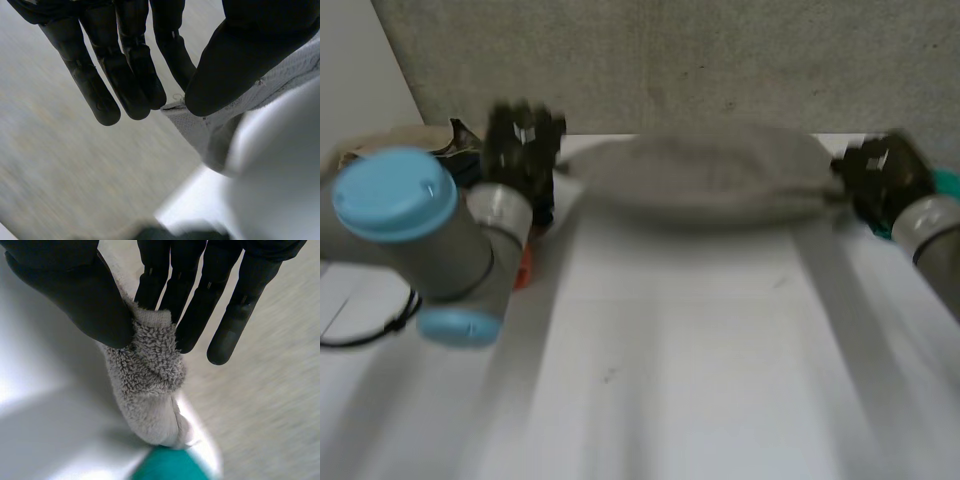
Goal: Fold the laundry.
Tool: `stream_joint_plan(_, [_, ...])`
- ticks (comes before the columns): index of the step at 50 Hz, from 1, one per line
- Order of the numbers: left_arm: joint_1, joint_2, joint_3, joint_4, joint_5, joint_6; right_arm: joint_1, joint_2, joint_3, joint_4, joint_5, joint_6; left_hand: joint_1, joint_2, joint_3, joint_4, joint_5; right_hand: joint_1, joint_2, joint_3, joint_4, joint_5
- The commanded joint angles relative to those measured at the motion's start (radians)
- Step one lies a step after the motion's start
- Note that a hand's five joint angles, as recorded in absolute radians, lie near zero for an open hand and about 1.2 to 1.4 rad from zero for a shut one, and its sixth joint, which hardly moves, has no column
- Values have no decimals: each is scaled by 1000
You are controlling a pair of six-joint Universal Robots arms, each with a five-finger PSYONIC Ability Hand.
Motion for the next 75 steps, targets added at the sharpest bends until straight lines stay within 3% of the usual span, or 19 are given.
stream_joint_plan(1, [0, -11, -201, 2, 34, -18, -1, 72, 117, 109, 3, -13, 288, 198, 203, 195, 225, 300, 209, 201, 196, 236])
stream_joint_plan(4, [-3, 11, -246, 2, 49, -20, -3, 73, 116, 149, -2, -13, 288, 198, 203, 195, 225, 211, 120, 112, 107, 147])
stream_joint_plan(5, [-3, 20, -256, 2, 52, -18, -7, 72, 111, 175, -8, -13, 288, 198, 203, 195, 225, -157, -247, -255, -260, -220])
stream_joint_plan(9, [-3, 86, -301, 2, 55, -20, -27, 49, 90, 222, -25, -15, 288, 198, 203, 195, 225, -655, -746, -754, -759, -719])
stream_joint_plan(17, [-3, 156, -367, 2, 57, -18, -55, -14, -33, 377, -164, -128, 288, 198, 203, 195, 225, -786, -876, -885, -889, -850])
stream_joint_plan(26, [-3, 181, -389, 4, 55, -20, -59, 93, -203, 544, -301, -385, 288, 198, 203, 195, 225, -753, -844, -852, -857, -817])
stream_joint_plan(35, [-1, 180, -392, 4, 54, -23, -55, 276, -321, 577, -325, -521, 288, 198, 203, 195, 225, -601, -691, -700, -704, -665])
stream_joint_plan(49, [2, 179, -395, 4, 54, -23, -49, 420, -386, 574, -330, -671, 288, 198, 203, 195, 225, -648, -738, -747, -752, -712])
stream_joint_plan(51, [6, 179, -395, 4, 54, -23, -49, 423, -389, 574, -329, -668, 288, 198, 203, 195, 225, -516, -607, -615, -620, -580])
stream_joint_plan(52, [8, 181, -395, 4, 52, -23, -49, 426, -392, 574, -327, -665, 288, 198, 203, 195, 225, -155, -246, -254, -259, -219])
stream_joint_plan(54, [11, 186, -395, 3, 52, -23, -49, 426, -394, 574, -326, -665, 288, 198, 203, 195, 225, 298, 207, 199, 194, 234])
stream_joint_plan(59, [28, 232, -395, 2, 50, -21, -50, 382, -397, 568, -307, -618, 288, 198, 203, 195, 225, 300, 209, 201, 196, 236])
stream_joint_plan(68, [97, 425, -401, -16, 49, -20, -136, 94, -300, 545, -270, -294, 288, 198, 203, 195, 225, 300, 209, 201, 196, 236])
stream_joint_plan(75, [132, 600, -408, -126, 52, -15, -251, -117, -220, 598, -183, -255, 288, 198, 203, 195, 225, 300, 209, 201, 196, 236])
